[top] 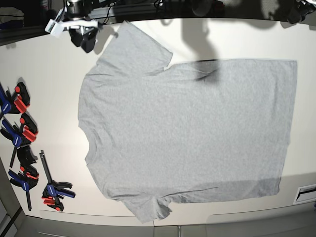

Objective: Fold the T-shirt properly
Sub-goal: 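Lower the right gripper to the shirt's sleeve corner and grasp it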

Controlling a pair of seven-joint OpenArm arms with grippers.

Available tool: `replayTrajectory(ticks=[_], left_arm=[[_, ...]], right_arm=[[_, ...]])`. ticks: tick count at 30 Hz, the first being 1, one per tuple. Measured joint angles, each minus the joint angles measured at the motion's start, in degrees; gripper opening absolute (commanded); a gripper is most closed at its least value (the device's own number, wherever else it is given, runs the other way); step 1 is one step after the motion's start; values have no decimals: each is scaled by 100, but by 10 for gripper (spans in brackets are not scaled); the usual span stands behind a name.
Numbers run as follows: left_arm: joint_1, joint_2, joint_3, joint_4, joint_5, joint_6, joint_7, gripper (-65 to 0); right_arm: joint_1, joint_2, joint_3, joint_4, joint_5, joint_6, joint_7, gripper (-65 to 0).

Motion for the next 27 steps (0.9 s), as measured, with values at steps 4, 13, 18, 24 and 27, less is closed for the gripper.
replayTrajectory(ticks=[4, 13, 18, 24, 27], left_arm=[[-245, -2, 0, 0, 0, 0, -4, -467], [-555, 13, 0, 0, 0, 2, 15, -466], [-546, 13, 0, 0, 2, 2, 17, -466], [-544, -57, 0, 0, 0, 2, 105, -467], [-546, -103, 0, 0, 0, 0, 103, -466]], right_arm=[[293, 11, -31, -533, 31, 4, -234, -383], [817, 120, -24, -1864, 81, 238, -63, -383], [1051, 120, -22, -1878, 326, 216, -166, -383], [1596, 120, -9, -1895, 96, -22, -546, -383], [1718, 120, -13, -1902, 57, -92, -562, -383]])
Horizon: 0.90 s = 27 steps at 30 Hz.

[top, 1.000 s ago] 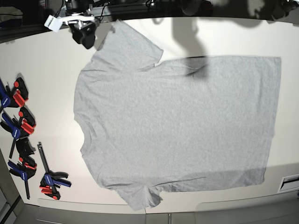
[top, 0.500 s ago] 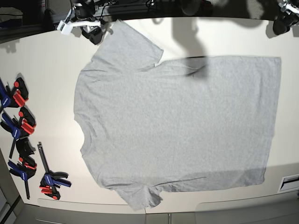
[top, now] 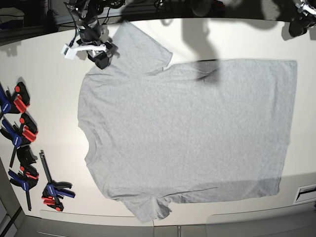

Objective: Fold the T-shirt properly
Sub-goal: 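Lower the right gripper to the shirt's sleeve corner and grasp it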

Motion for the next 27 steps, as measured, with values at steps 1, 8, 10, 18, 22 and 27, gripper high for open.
replayTrajectory(ticks=[1, 8, 10, 18, 22, 27], left_arm=[[0, 4, 0, 0, 0, 0, 4, -467], [0, 4, 0, 0, 2, 0, 129, -466], [2, 7, 0, 0, 2, 0, 129, -467], [0, 2, 0, 0, 2, 0, 127, -466], [2, 7, 0, 0, 2, 0, 129, -466], [0, 7, 0, 0, 2, 0, 127, -466]], right_arm=[[7, 0, 0, 0, 2, -81, 0, -383], [284, 7, 479, -7, -17, -225, 17, -383], [343, 109, 538, -7, -20, -227, 9, -383], [614, 323, 527, -289, -90, -212, -26, -383], [986, 450, 527, -986, 31, -31, 149, -383], [1276, 507, 531, -1322, 70, 286, -219, -383]])
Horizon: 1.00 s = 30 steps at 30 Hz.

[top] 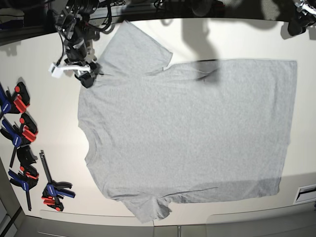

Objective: Fold the T-shirt properly
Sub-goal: 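Lower the right gripper to the shirt's sleeve corner and grasp it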

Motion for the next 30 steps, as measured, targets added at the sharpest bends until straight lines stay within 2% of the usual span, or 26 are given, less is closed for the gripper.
replayTrajectory(ticks=[2, 7, 8, 10, 11, 14, 15, 16, 19, 21, 25, 28, 30], left_arm=[[0, 0, 0, 0, -2, 0, 0, -466], [-2, 0, -57, 0, 0, 0, -170, -466], [-15, 9, -142, 0, 13, 0, -271, -466], [-127, 57, -483, 0, 17, -2, -291, -466], [-214, 61, -669, -2, 26, 0, -382, -460], [-520, -2, -1167, -4, 503, 2, -710, -408], [-608, -74, -1187, -26, 737, -4, -767, -395], [-706, -190, -1163, -85, 933, 407, -815, -387], [-1180, -702, -752, -754, 1421, 837, -874, -383], [-1574, -1097, -433, -1521, 1508, 841, -879, -383], [-2533, -1641, 258, -3386, 1296, 905, -645, -383], [-3112, -1801, 745, -4629, 667, 595, 76, -383], [-3362, -1843, 1034, -5160, 280, 448, 330, -362]], right_arm=[[79, -2, -4, 2, 46, 129, -203, -383], [229, -2, -190, 2, 39, 107, -487, -404], [232, -2, -221, -4, 9, 103, -507, -449], [232, -15, -223, -11, -52, 92, -590, -599], [232, -15, -223, -26, -76, 181, -632, -650], [225, -15, -225, -9, -109, 662, -708, -650], [214, -15, -227, -2, -101, 673, -778, -650], [216, -15, -227, 2, -90, 671, -817, -650], [219, -15, -234, -4, -66, 671, -831, -650], [221, -15, -245, -7, -57, 669, -820, -650], [219, -15, -245, -9, -48, 669, -831, -650], [216, -15, -249, -9, -46, 660, -820, -650], [219, -15, -249, -9, -50, 654, -828, -650]])
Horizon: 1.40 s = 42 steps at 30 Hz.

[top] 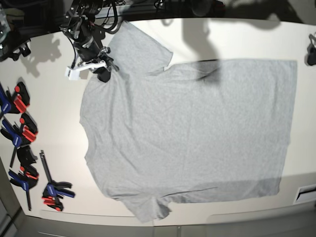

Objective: Fold the T-shirt properly
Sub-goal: 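Lower the right gripper to the shirt's sleeve corner and grasp it, then grasp the shirt's shoulder corner with the left gripper and pull both corners taut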

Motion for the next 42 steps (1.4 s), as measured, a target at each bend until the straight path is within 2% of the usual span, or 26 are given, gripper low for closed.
replayTrajectory(ticks=[1, 4, 8, 13, 19, 28, 30, 31, 33, 34, 36, 38, 42], left_arm=[[-76, -2, 122, -138, -229, -72, 22, -340], [-160, -22, 542, -201, -310, -109, -22, -299], [-374, 7, 905, -188, -260, -129, -116, -297], [-667, 181, 925, -188, 39, -146, -109, -298], [-682, 210, 925, -177, 35, -160, 131, -298], [-717, 188, 1414, -160, -116, -236, 105, -300], [-752, 186, 1421, -160, -85, -234, 133, -342], [-756, 177, 1436, -162, -11, -232, 94, -403], [-765, 168, 1443, -142, 291, -234, 39, -611], [-767, 175, 1453, -131, 369, -236, -13, -650], [-763, 177, 1453, -133, 387, -236, -50, -650], [-765, 173, 1453, -133, 382, -234, 7, -650], [-745, 131, 1449, -140, 160, -306, 299, -650]], right_arm=[[2, 0, 0, 0, 2, 0, -4, -650], [0, 0, 0, 0, 4, 0, -24, -650], [0, 0, 0, 2, 4, 0, -24, -650], [0, 0, 0, 0, 4, 0, -35, -650], [0, 0, 0, 2, 4, 0, -66, -650], [0, 0, 0, 2, 4, 0, -66, -650], [0, 0, 0, 2, 4, 0, -66, -650], [0, 0, 0, 2, 4, 0, -66, -650], [0, 0, 0, 2, 2, 0, -68, -650], [0, 0, 0, 2, 0, 0, -66, -650], [0, 2, 0, 9, 2, 68, -107, -650], [-4, 2, 72, 98, -13, 275, -315, -650], [-291, -2, 136, 597, -116, 275, -732, -650]])
